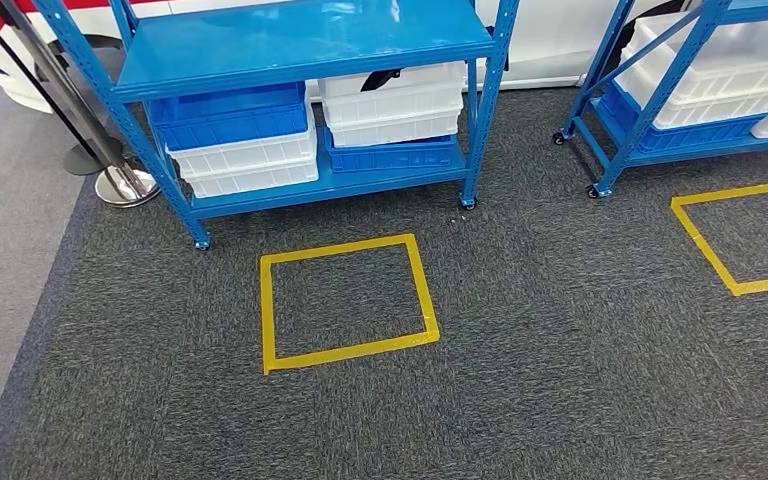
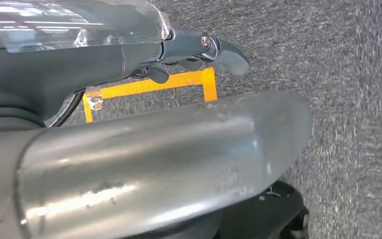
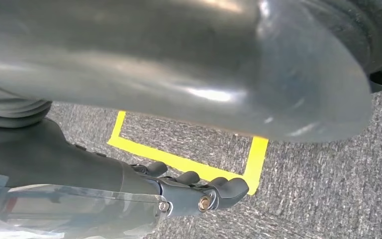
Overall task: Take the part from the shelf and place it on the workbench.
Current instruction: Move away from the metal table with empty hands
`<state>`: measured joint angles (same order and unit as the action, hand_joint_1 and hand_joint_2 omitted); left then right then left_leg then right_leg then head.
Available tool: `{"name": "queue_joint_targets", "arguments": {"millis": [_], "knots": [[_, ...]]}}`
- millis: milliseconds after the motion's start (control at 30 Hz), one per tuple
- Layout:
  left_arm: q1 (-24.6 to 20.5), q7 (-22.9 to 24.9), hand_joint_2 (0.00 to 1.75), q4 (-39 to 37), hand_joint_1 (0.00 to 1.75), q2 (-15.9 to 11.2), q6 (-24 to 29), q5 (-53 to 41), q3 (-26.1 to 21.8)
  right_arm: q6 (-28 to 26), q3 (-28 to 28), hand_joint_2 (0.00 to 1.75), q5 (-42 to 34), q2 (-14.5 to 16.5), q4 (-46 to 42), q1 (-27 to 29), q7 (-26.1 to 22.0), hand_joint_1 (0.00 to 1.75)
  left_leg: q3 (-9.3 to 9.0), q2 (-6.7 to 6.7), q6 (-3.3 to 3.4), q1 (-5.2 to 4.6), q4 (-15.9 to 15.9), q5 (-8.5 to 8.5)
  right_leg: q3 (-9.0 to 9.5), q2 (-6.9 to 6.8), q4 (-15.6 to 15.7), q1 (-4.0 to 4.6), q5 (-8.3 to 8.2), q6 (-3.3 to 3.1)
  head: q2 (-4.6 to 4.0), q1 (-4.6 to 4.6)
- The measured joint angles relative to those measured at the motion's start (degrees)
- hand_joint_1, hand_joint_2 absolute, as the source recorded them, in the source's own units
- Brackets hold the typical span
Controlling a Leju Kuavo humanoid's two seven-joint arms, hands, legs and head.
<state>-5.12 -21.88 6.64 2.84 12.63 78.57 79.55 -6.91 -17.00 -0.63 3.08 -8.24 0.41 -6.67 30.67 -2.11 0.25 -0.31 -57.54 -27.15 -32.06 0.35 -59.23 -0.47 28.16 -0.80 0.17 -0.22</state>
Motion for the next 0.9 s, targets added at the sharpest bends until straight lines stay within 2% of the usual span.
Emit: {"name": "queue_joint_targets", "arguments": {"millis": [33, 67, 167, 200, 267, 300, 333, 367, 400, 467, 500, 533, 567, 600, 633, 667, 733, 767, 833, 867, 900], "knots": [[0.0, 0.2, 0.00, 0.0, 0.00, 0.0, 0.0, 0.0, -0.1, 0.0, 0.0, 0.00, 0.0, 0.0, 0.0, 0.0, 0.0, 0.00, 0.01, 0.00, -0.07, -0.03, 0.0, -0.06, 0.01, 0.01, 0.1, -0.10, -0.03, 0.05, 0.00, 0.00], [0.0, 0.4, 0.00, 0.0, 0.00, 0.0, 0.0, 0.2, -0.2, 0.0, 0.0, 0.00, 0.0, 0.1, 0.0, 0.0, 0.0, 0.00, -0.07, -0.01, 0.18, -0.07, 0.3, -0.21, 0.07, -0.06, -0.2, -0.17, -0.34, 0.21, 0.00, 0.00], [0.1, 1.0, 0.00, 0.0, 0.00, 0.0, 0.0, 0.7, -0.7, -0.1, 0.0, 0.00, 0.0, 0.2, 0.0, 0.0, 0.0, 0.00, -1.90, -0.17, 1.83, 0.01, 2.5, -0.46, -0.20, -0.36, -2.2, -0.43, -1.91, 1.22, 0.00, 0.04], [0.2, 1.0, 0.00, 0.0, 0.00, 0.0, 0.0, 0.8, -0.9, -0.1, 0.0, 0.00, 0.0, 0.2, 0.0, 0.0, 0.1, 0.00, -2.71, -0.21, 2.18, 0.14, 3.2, -0.40, -0.77, -0.33, -3.2, -0.47, -1.41, 1.41, 0.00, 0.15], [0.2, 0.9, 0.00, 0.0, 0.00, 0.2, 0.0, 1.1, -1.1, -0.2, 0.1, 0.00, 0.0, 0.2, 0.0, -0.1, 0.1, 0.00, -3.62, -0.21, 2.36, 0.35, 3.7, -0.49, -3.54, -0.17, -7.7, -0.60, 2.00, 1.62, 0.00, 0.49], [0.2, 0.9, 0.00, 0.0, 0.00, 0.2, 0.0, 1.1, -1.2, -0.2, 0.1, 0.00, 0.0, 0.1, 0.0, -0.2, 0.1, 0.00, -3.73, -0.18, 2.24, 0.47, 3.6, -0.66, -5.51, -0.16, -10.5, -0.75, 3.74, 1.83, 0.00, 0.57], [0.3, 0.9, 0.00, 0.0, 0.00, 0.2, 0.0, 1.2, -1.2, -0.2, 0.1, 0.00, 0.0, 0.1, 0.0, -0.2, 0.1, 0.00, -3.89, -0.17, 1.99, 0.64, 3.6, -0.90, -7.22, -0.16, -12.9, -1.00, 4.76, 2.11, 0.00, 0.62], [0.4, 0.9, 0.00, 0.0, 0.00, 0.3, 0.0, 1.2, -1.3, -0.3, 0.1, 0.00, 0.0, 0.0, 0.0, -0.2, 0.1, 0.00, -4.16, -0.20, 1.61, 0.91, 3.5, -1.19, -8.09, -0.19, -13.7, -1.34, 4.49, 2.50, 0.00, 0.60], [0.5, 0.9, 0.00, 0.0, 0.00, 0.4, 0.0, 1.2, -1.3, -0.3, 0.1, 0.00, 0.0, -0.1, 0.0, -0.1, 0.1, 0.00, -4.54, -0.28, 1.10, 1.32, 3.2, -1.59, -7.90, -0.21, -12.5, -1.72, 3.08, 2.93, 0.00, 0.61], [0.8, 0.9, 0.00, 0.0, 0.00, 0.5, 0.0, 1.2, -1.3, -0.4, 0.1, 0.00, 0.0, -0.2, 0.0, 0.2, 0.1, 0.00, -5.42, -0.47, -0.36, 2.26, 2.3, -2.87, -5.55, -0.08, -6.5, -2.62, -1.08, 4.49, 0.00, 0.72], [0.8, 0.9, 0.00, 0.0, 0.00, 0.4, 0.0, 1.2, -1.4, -0.4, 0.1, 0.00, 0.0, -0.1, 0.0, 0.3, 0.2, 0.00, -5.67, -0.55, -1.12, 2.59, 1.5, -3.68, -4.71, 0.12, -4.1, -2.82, -1.71, 4.76, -0.01, 1.05], [0.7, 0.9, 0.00, 0.0, 0.00, 0.3, 0.0, 1.2, -1.4, -0.4, 0.1, 0.00, 0.0, 0.0, 0.0, 0.3, 0.2, 0.00, -5.67, -0.56, -1.79, 2.67, 0.8, -4.47, -4.33, 0.26, -2.8, -2.87, -1.94, 4.49, -0.01, 1.33], [0.6, 0.9, 0.00, -0.1, 0.00, 0.3, 0.0, 1.3, -1.5, -0.4, 0.1, 0.00, 0.0, 0.0, 0.0, 0.3, 0.2, 0.00, -5.76, -0.52, -2.27, 2.65, 0.4, -5.15, -4.44, 0.39, -2.8, -2.75, -1.34, 3.73, -0.01, 1.46], [0.5, 0.9, 0.00, -0.1, 0.00, 0.2, 0.0, 1.3, -1.5, -0.3, 0.1, 0.00, 0.0, 0.0, 0.0, 0.3, 0.2, 0.00, -5.87, -0.52, -2.58, 2.66, 0.1, -5.47, -4.52, 0.34, -3.0, -2.59, -0.60, 2.60, -0.01, 1.47], [0.4, 0.9, 0.00, -0.1, 0.00, 0.3, 0.0, 1.3, -1.6, -0.4, 0.1, 0.00, 0.0, 0.0, 0.0, 0.2, 0.3, 0.00, -5.77, -0.44, -2.87, 2.68, -0.4, -5.39, -4.19, 0.22, -3.3, -2.52, -0.51, 1.86, 0.00, 1.23], [0.4, 0.9, 0.00, -0.1, 0.00, 0.3, 0.0, 1.3, -1.6, -0.3, 0.1, 0.00, 0.0, 0.0, 0.0, 0.3, 0.3, 0.00, -5.25, -0.13, -3.06, 2.78, -1.9, -4.73, -3.63, 0.04, -3.2, -2.43, -0.05, 1.37, 0.00, 1.01], [0.3, 0.9, 0.00, -0.1, 0.00, 0.4, -0.1, 1.4, -1.6, -0.3, 0.1, 0.00, 0.0, 0.0, 0.0, 0.5, 0.3, 0.00, -1.60, 0.95, -3.27, 2.82, -8.2, -3.54, -2.08, -0.36, -2.7, -2.16, 0.68, 0.67, -0.01, 0.75], [0.2, 0.9, 0.00, -0.1, 0.00, 0.5, -0.1, 1.5, -1.7, -0.3, 0.1, 0.00, 0.0, 0.0, 0.1, 0.6, 0.3, 0.00, 1.11, 1.48, -3.17, 2.71, -11.9, -4.05, -1.17, -0.57, -2.2, -1.95, 1.07, 0.42, -0.01, 0.64], [0.3, 1.0, 0.00, -0.1, 0.00, 0.5, 0.0, 1.6, -1.7, -0.3, 0.1, 0.00, 0.0, 0.0, 0.1, 0.6, 0.3, 0.00, 5.86, 1.79, -2.77, 2.38, -16.9, -7.60, 0.71, -0.69, -1.5, -1.51, 1.81, 0.08, -0.01, 0.60], [0.4, 1.1, 0.00, -0.1, 0.00, 0.5, 0.0, 1.6, -1.7, -0.3, 0.1, 0.00, 0.0, 0.0, 0.1, 0.6, 0.4, 0.00, 7.40, 1.79, -2.41, 2.14, -17.3, -9.35, 1.74, -0.66, -1.2, -1.27, 2.32, -0.04, 0.00, 0.56], [0.4, 1.1, 0.00, -0.1, 0.00, 0.5, 0.0, 1.6, -1.8, -0.4, 0.1, 0.00, 0.0, 0.0, 0.1, 0.6, 0.4, 0.00, 8.17, 1.79, -1.93, 1.85, -16.3, -10.02, 2.78, -0.61, -1.0, -1.00, 2.89, -0.14, 0.00, 0.54]]}}
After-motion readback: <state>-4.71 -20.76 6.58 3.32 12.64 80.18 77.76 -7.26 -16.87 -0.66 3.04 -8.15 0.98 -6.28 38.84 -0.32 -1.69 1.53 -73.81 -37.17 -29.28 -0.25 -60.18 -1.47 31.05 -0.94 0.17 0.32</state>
